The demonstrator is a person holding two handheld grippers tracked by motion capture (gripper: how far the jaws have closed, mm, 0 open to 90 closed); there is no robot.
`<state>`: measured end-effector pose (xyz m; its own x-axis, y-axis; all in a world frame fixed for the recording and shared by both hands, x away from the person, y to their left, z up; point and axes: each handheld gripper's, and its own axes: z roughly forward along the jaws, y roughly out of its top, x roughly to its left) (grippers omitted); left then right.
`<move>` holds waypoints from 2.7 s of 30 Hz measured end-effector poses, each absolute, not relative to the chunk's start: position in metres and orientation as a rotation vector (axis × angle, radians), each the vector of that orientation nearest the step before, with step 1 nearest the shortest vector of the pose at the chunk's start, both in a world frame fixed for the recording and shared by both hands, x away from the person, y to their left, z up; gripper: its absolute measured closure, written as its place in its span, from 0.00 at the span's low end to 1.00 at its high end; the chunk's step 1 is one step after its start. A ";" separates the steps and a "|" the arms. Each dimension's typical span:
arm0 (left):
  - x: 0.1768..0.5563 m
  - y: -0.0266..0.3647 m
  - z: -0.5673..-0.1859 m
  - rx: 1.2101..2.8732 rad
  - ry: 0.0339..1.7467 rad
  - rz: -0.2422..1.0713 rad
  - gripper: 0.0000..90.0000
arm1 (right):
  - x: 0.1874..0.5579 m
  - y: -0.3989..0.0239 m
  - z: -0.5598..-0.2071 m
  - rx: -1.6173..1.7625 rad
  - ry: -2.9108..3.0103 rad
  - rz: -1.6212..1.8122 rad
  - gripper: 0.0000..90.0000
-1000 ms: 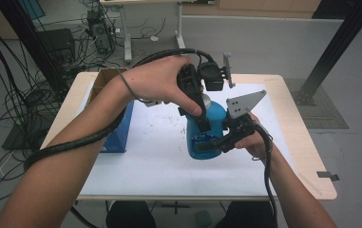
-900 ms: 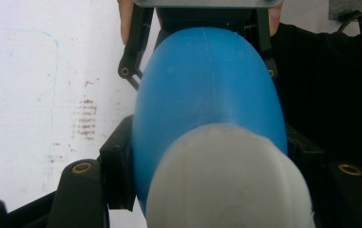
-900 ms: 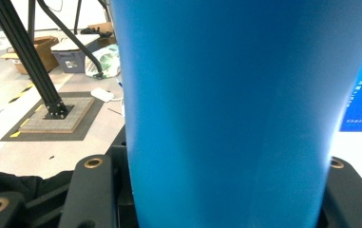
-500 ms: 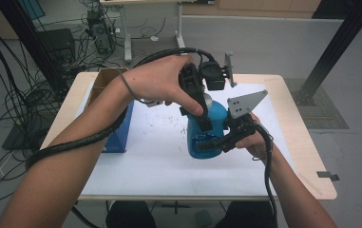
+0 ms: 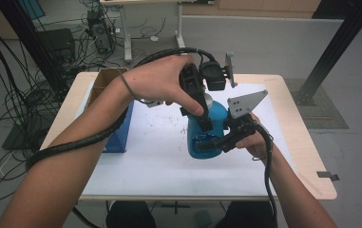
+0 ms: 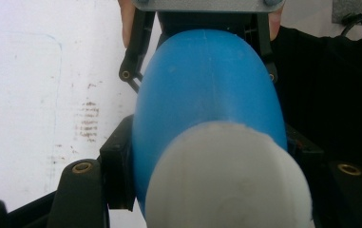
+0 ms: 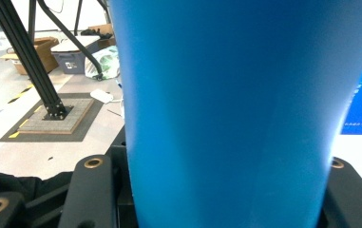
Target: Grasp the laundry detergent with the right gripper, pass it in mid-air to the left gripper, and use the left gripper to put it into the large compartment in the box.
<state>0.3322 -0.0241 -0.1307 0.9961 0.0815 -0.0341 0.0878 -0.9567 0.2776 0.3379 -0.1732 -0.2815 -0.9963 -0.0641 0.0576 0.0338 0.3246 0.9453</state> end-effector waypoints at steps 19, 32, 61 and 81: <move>0.332 -0.023 -0.131 2.866 0.125 -0.035 0.42 | 0.338 -0.172 -0.282 0.030 -2.493 -1.768 0.48; 0.331 -0.022 -0.132 2.872 0.130 -0.036 0.42 | 0.337 -0.170 -0.282 0.034 -2.493 -1.763 0.48; 0.333 -0.024 -0.133 2.878 0.136 -0.034 0.42 | 0.339 -0.172 -0.283 0.029 -2.489 -1.758 0.48; 0.332 -0.027 -0.129 2.887 0.134 -0.005 0.42 | 0.340 -0.173 -0.283 0.023 -2.481 -1.804 0.46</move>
